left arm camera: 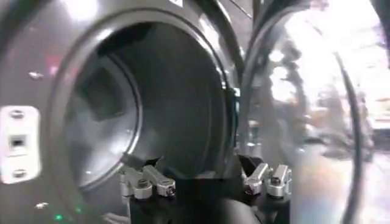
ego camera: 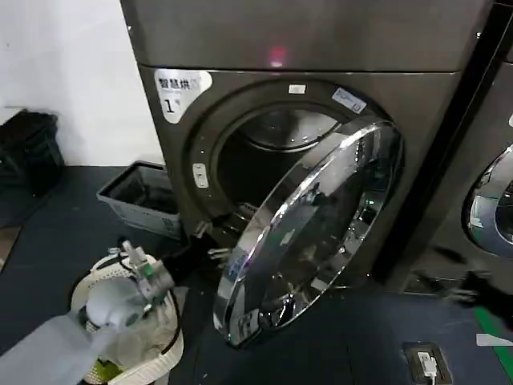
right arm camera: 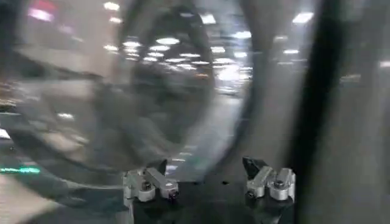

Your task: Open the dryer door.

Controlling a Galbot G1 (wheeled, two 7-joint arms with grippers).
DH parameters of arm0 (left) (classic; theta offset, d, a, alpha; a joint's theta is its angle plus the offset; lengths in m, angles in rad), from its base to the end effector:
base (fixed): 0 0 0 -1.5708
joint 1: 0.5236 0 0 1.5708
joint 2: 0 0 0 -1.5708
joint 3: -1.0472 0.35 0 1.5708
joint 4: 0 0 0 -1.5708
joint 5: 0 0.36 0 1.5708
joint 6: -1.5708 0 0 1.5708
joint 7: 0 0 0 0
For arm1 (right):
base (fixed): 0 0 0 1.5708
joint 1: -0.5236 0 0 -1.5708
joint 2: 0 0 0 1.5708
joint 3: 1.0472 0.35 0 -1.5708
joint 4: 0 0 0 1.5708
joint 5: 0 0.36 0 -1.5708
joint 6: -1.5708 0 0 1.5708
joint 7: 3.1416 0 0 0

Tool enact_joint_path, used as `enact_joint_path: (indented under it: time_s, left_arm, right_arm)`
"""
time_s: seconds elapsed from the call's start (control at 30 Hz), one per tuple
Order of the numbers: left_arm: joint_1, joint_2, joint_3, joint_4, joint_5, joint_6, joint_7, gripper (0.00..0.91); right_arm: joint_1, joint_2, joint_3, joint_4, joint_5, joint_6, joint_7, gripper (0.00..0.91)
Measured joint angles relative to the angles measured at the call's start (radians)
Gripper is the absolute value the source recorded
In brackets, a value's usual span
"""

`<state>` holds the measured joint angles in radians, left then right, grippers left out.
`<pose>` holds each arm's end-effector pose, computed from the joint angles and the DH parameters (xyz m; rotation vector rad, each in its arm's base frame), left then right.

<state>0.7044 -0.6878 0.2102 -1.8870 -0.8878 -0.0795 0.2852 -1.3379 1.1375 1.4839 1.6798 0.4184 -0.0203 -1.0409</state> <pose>0.3496 0.0385 -0.2237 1.4687 2.7366 -0.0354 0.1510 -0.3966 -0.2111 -0.3457 3.0201 -0.3712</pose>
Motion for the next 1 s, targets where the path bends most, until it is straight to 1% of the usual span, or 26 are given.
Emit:
enact_joint_path:
  time_s: [0.07,0.17,0.37,0.5,0.6,0.7,0.83,0.9,1.0]
  left_arm:
    - [-0.008,-0.002,0.024,-0.006,0.001,-0.003,0.002,0.907]
    - [-0.026,-0.005,0.065,-0.017,0.0,-0.007,0.008,0.907]
    - [-0.068,-0.016,0.152,-0.053,-0.01,-0.023,0.018,0.907]
    - [-0.108,-0.037,0.219,-0.054,-0.009,-0.024,0.016,0.907]
    - [-0.145,-0.062,0.273,-0.034,0.006,-0.047,0.026,0.907]
    - [-0.187,-0.095,0.322,-0.004,0.003,-0.061,0.036,0.907]
    - [-0.242,-0.153,0.382,0.041,-0.005,-0.074,0.038,0.907]
    - [-0.272,-0.188,0.414,0.063,-0.004,-0.077,0.037,0.907]
    - [-0.32,-0.248,0.468,0.098,-0.025,-0.074,0.031,0.907]
  right_arm:
    - [-0.019,0.019,0.045,0.029,0.014,0.002,0.082,0.907]
    - [-0.052,0.048,0.113,0.088,0.015,-0.025,0.232,0.907]
    - [-0.113,0.058,0.258,0.156,0.037,-0.061,0.464,0.907]
    - [-0.155,0.057,0.363,0.168,-0.013,-0.061,0.606,0.907]
    - [-0.179,0.058,0.435,0.172,-0.038,-0.061,0.699,0.907]
    - [-0.199,0.049,0.497,0.166,-0.058,-0.071,0.753,0.907]
    - [-0.224,0.028,0.586,0.143,-0.069,-0.116,0.809,0.907]
    - [-0.235,0.019,0.628,0.131,-0.074,-0.125,0.824,0.907]
    - [-0.259,0.022,0.682,0.128,-0.083,-0.123,0.826,0.907]
